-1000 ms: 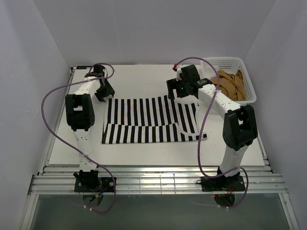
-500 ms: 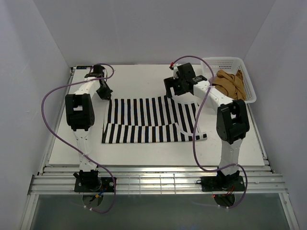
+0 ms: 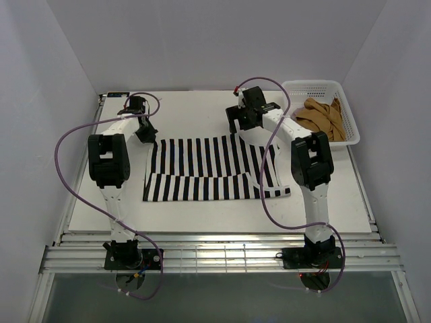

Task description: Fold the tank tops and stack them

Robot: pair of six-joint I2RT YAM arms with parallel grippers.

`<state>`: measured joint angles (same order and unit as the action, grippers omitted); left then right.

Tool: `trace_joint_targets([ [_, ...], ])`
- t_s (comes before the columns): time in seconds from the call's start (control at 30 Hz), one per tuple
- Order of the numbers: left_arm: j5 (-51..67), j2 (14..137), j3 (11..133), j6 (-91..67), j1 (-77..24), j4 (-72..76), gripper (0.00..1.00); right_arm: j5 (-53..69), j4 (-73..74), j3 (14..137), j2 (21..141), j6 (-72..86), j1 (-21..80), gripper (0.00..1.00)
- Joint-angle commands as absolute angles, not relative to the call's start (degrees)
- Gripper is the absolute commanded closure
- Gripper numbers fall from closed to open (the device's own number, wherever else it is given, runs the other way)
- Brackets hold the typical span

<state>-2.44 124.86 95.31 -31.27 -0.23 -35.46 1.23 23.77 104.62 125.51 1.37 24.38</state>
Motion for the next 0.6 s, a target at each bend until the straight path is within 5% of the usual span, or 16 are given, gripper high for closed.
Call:
trace_joint_targets([
  [0.0, -3.5, 119.8, 94.2, -31.0, -0.1, -34.2, 1.00, 0.8, 22.9, 108.5, 126.9, 2.7, 23.7, 0.06],
  [0.3, -2.6, 120.0, 94.1, -31.0, -0.1, -33.3, 1.00, 1.3, 22.2, 110.4, 130.9, 6.1, 22.8, 0.00],
  [0.57, -2.7, 120.1, 93.7, -31.2, -0.1, -33.0, 1.00, 2.2, 21.6, 112.3, 134.6, 8.9, 22.6, 0.37],
])
